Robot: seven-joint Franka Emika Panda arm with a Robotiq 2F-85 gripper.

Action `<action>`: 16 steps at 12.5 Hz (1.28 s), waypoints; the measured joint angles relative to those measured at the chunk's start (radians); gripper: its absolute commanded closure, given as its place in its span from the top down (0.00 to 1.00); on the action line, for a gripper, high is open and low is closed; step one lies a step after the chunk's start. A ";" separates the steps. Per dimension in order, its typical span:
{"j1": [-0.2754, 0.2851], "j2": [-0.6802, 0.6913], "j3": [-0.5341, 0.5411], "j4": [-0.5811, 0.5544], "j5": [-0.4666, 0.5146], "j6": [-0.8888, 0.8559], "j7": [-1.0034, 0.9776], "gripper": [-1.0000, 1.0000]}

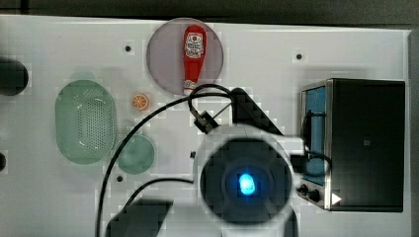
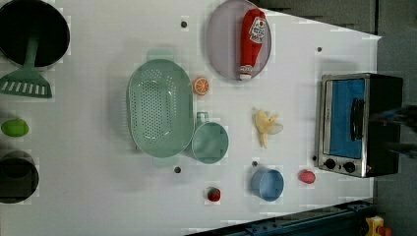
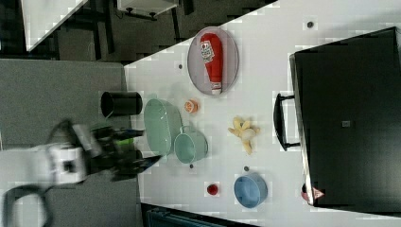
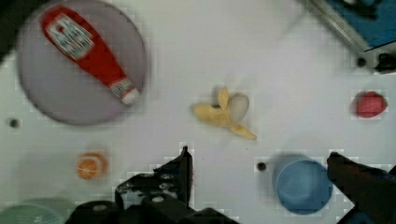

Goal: Pick Banana and place it in mug.

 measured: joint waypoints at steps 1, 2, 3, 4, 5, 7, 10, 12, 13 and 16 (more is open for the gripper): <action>0.015 0.047 -0.019 -0.063 0.014 0.067 -0.018 1.00; 0.017 0.087 -0.028 -0.135 0.031 0.138 -0.037 1.00; 0.007 0.122 -0.018 -0.195 0.034 0.184 -0.044 1.00; -0.006 0.149 -0.002 -0.250 0.025 0.228 -0.053 1.00; -0.001 0.174 -0.004 -0.301 0.019 0.295 -0.069 1.00; 0.005 0.209 -0.012 -0.373 0.020 0.387 -0.120 1.00; 0.009 0.268 -0.022 -0.334 0.017 0.478 -0.327 1.00; 0.001 0.310 -0.026 -0.336 0.022 0.609 -0.453 1.00; 0.000 0.344 -0.033 -0.344 0.034 0.670 -0.504 1.00; 0.009 0.490 -0.076 -0.342 0.035 0.801 -0.582 1.00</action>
